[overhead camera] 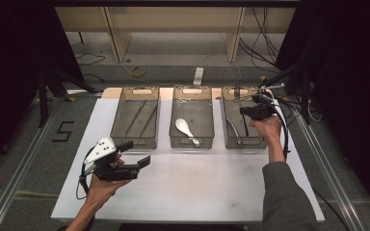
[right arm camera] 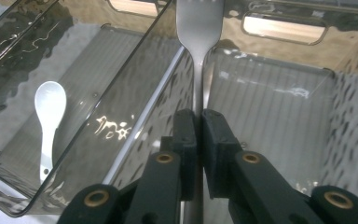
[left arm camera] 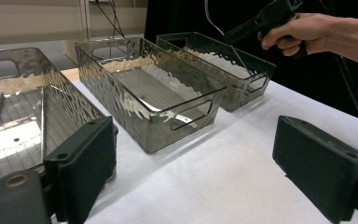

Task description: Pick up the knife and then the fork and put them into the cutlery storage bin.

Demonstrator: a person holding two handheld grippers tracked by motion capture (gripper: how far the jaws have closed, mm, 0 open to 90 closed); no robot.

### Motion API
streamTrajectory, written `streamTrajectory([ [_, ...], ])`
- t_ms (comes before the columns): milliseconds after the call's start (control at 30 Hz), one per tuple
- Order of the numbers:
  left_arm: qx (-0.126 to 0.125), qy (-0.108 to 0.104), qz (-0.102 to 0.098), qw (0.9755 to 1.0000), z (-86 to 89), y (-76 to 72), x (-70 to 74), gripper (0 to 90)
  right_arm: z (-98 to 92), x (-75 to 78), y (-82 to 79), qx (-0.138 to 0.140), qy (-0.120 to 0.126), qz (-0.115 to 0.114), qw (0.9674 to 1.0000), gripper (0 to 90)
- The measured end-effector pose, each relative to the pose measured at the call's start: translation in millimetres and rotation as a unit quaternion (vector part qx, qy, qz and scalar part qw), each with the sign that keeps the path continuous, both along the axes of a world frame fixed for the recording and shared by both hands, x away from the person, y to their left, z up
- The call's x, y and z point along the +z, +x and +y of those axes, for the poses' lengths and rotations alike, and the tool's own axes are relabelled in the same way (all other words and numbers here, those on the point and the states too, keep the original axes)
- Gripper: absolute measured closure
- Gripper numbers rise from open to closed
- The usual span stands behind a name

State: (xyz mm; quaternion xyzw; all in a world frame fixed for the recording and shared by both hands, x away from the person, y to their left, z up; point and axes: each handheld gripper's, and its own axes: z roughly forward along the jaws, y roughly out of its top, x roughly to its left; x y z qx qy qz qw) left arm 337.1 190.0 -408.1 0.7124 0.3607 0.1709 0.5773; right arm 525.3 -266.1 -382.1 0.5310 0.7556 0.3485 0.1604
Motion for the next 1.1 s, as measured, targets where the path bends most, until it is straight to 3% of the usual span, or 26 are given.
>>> streamTrajectory([
  [467, 0.000, 0.000, 0.000, 1.0000, -1.4, 0.2, -0.4, 12.4, 4.0, -14.4, 0.8, 0.003, -0.013, 0.017, 0.9998, 84.9],
  [767, -0.001, 0.003, 0.000, 1.0000, -0.9, 0.1, -0.3, 12.4, 13.6, -19.8, 3.0, 0.008, -0.006, 0.026, 0.9996, 84.9],
  [900, 0.000, 0.001, 0.000, 1.0000, -1.2, 0.1, -0.4, 12.4, 17.0, -23.8, 4.9, -0.001, -0.010, 0.035, 0.9993, 84.2],
  [967, 0.000, 0.001, 0.000, 1.0000, -0.8, 0.2, -0.3, 12.4, 17.6, -25.0, 6.7, -0.018, -0.013, 0.048, 0.9986, 79.4],
  [1033, -0.001, 0.001, -0.001, 1.0000, -0.8, 0.1, -0.2, 12.4, 17.6, -26.0, 7.8, -0.017, -0.014, 0.060, 0.9980, 72.6],
  [1100, -0.001, 0.001, 0.000, 1.0000, -0.9, 0.2, -0.4, 12.4, 16.9, -24.7, 6.7, -0.020, -0.007, 0.059, 0.9980, 68.5],
])
